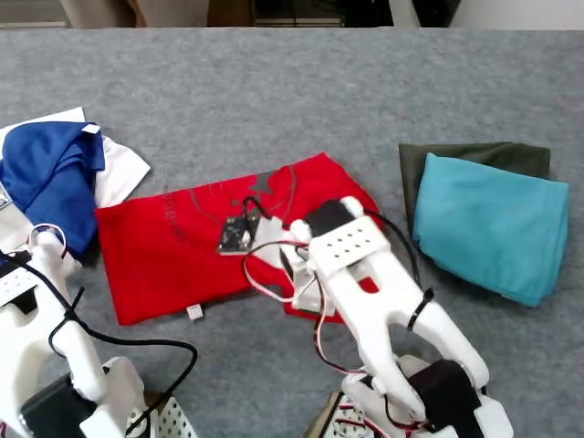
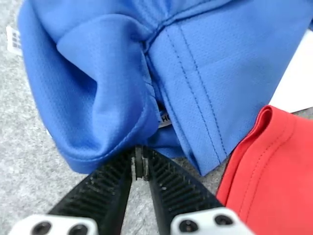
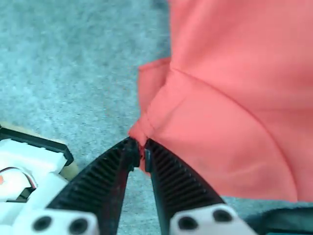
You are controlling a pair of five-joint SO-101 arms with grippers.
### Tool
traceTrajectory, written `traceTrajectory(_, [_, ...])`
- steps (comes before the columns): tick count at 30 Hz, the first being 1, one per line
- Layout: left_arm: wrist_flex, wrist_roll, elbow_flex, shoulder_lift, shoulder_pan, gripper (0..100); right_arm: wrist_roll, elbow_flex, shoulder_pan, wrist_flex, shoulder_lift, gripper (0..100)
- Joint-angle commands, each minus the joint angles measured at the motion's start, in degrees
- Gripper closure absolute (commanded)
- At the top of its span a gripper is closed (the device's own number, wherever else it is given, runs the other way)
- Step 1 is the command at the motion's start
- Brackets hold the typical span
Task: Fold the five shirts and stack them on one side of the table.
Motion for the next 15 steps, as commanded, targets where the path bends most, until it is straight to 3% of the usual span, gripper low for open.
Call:
traceTrajectory(1, [-0.7,0.26,0.09,-1.71,0.35,98,0.26,1.89,-0.84,-3.34,-2.24,99.4])
traceTrajectory(5, [-0.7,0.26,0.09,-1.71,0.35,98,0.26,2.95,-0.84,-4.22,-2.24,98.2])
traceTrajectory(12, [-0.7,0.26,0.09,-1.71,0.09,98,-1.05,2.15,-0.92,-2.02,-2.59,75.8])
traceTrajectory(15, [-0.7,0.26,0.09,-1.71,0.09,98,-1.32,-2.24,-0.92,3.16,-2.68,75.8])
